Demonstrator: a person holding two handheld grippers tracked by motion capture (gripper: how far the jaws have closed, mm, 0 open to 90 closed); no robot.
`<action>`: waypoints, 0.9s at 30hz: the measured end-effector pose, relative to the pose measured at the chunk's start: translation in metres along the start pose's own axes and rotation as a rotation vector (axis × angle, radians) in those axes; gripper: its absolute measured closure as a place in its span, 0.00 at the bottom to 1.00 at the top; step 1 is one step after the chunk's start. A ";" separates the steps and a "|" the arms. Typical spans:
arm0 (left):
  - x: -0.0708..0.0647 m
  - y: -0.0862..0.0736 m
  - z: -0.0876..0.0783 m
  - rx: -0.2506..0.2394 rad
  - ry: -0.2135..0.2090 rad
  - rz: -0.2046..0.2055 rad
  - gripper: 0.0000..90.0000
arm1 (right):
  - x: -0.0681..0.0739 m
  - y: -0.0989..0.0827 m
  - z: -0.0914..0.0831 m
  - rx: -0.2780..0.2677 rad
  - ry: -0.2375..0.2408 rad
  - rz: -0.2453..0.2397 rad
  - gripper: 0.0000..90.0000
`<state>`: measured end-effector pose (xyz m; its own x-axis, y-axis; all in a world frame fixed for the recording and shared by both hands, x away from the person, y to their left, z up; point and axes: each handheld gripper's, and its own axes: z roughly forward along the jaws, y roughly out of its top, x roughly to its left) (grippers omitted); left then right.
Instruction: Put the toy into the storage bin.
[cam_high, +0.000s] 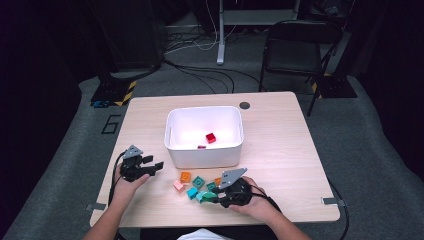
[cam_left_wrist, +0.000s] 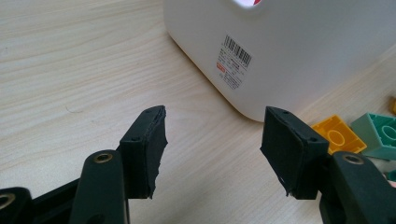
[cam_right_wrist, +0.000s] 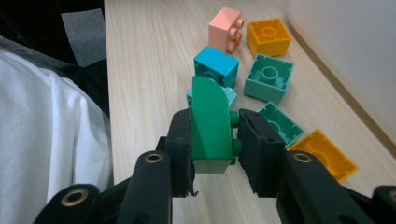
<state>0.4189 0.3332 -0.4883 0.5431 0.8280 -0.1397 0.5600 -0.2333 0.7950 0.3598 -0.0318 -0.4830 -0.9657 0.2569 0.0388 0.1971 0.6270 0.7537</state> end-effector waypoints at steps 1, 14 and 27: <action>0.000 0.000 0.000 0.000 0.001 0.000 0.44 | 0.000 0.001 -0.002 -0.001 -0.004 0.007 0.73; 0.000 0.000 0.000 0.002 0.003 0.003 0.44 | -0.007 0.024 -0.016 -0.012 -0.010 0.018 0.73; 0.000 0.000 0.000 -0.001 0.002 0.004 0.44 | -0.024 0.055 -0.041 -0.044 -0.017 0.058 0.73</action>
<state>0.4192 0.3333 -0.4887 0.5441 0.8281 -0.1350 0.5569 -0.2360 0.7963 0.3865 -0.0337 -0.4154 -0.9497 0.3047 0.0718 0.2443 0.5781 0.7786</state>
